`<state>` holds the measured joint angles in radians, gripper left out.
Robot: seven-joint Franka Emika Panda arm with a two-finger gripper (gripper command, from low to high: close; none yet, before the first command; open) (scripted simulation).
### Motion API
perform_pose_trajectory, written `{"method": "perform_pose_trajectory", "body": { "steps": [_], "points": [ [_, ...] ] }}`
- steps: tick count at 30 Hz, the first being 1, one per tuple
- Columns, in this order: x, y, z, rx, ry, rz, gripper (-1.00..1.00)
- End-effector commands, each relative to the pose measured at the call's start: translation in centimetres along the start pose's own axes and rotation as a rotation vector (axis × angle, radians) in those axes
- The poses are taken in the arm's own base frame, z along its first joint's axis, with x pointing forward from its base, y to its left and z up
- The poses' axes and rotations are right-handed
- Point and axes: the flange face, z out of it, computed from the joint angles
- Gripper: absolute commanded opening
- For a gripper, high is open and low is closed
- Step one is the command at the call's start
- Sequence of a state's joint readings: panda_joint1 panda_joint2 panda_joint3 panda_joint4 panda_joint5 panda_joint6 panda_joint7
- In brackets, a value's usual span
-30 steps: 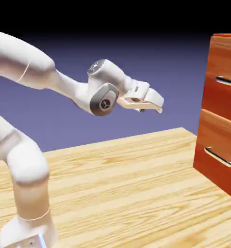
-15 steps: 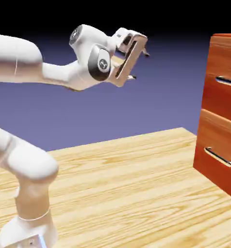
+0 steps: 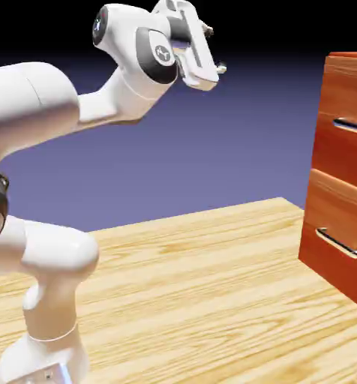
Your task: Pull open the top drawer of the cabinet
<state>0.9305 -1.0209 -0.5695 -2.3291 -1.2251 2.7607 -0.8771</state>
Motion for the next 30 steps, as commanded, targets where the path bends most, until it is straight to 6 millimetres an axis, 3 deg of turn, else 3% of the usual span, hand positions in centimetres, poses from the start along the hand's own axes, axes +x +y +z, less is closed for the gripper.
{"method": "perform_pose_trajectory", "body": {
  "steps": [1,8,15,22,30],
  "points": [
    [-0.5,0.3,-0.1,-0.015,-0.002,-0.054,0.00],
    [-4.6,1.5,0.6,-0.098,-0.046,-0.414,0.00],
    [-9.0,1.2,3.3,-0.133,-0.125,-0.753,0.00],
    [-12.7,-0.8,8.2,-0.110,-0.211,-1.084,0.00],
    [-15.2,-5.1,16.0,-0.016,-0.283,-1.470,0.00]
  ]
}}
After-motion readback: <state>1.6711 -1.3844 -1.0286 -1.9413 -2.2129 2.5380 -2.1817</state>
